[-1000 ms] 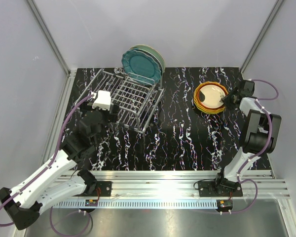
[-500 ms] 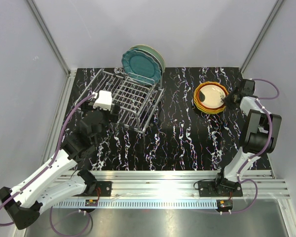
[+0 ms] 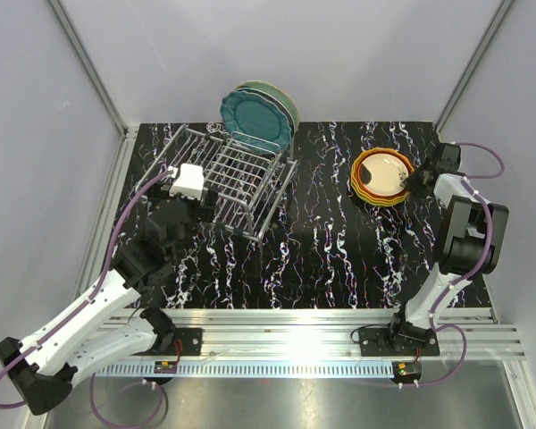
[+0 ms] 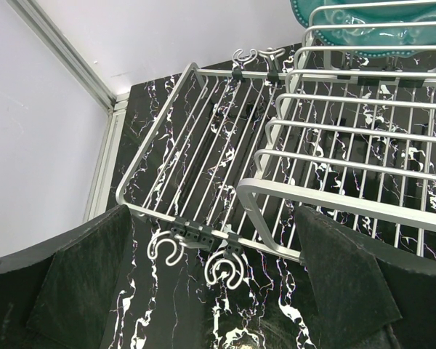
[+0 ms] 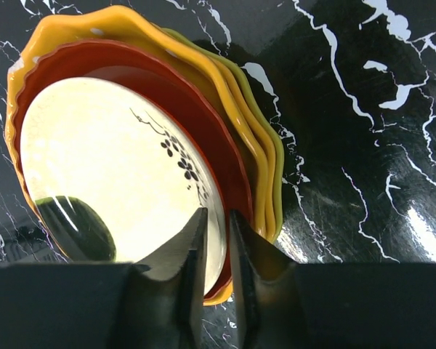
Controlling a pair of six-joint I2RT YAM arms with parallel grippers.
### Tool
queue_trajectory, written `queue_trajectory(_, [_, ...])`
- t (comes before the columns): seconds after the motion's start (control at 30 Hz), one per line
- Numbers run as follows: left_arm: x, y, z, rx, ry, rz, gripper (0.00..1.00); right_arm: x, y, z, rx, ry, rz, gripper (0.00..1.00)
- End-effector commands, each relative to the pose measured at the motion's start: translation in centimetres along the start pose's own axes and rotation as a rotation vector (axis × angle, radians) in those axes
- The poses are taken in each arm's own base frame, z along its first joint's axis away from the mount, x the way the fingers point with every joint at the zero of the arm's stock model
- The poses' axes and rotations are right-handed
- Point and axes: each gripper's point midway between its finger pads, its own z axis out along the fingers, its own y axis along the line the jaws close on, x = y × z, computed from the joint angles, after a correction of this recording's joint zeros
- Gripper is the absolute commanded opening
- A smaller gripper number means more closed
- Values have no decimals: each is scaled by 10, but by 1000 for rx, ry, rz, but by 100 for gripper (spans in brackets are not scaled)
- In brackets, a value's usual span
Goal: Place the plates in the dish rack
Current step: Grab a plate with the right arm
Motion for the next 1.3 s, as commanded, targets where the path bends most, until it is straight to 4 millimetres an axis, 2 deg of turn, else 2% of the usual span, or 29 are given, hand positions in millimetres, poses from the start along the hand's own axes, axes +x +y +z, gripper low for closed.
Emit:
queue_trajectory(0.0, [-8,-1,1,4,-26,-27,99,-14,8,-1,-18,-28,-15,23])
queue_trajectory(0.27, [-9,0,1,7,-29,-30,99,-18,12,-12,-25,-45,-22,11])
queue_trajectory(0.53, [-9,-1,1,12,-28,-29,99,-28,23,-33,-47,-71,-29,11])
queue_trajectory(0.67, [-9,-1,0,13,-28,-31,99,-26,24,-36,-57,-66,-32,12])
queue_trajectory(0.8, [-10,-1,0,13,-30,-34,99,-23,25,-39,-65,-58,-25,0])
queue_trajectory(1.07, [-9,-1,0,13,-27,-31,99,-22,32,-51,-99,-62,-21,0])
queue_trajectory(1.27, [-10,2,0,-1,-30,-41,99,-22,47,-78,-178,-97,-18,0])
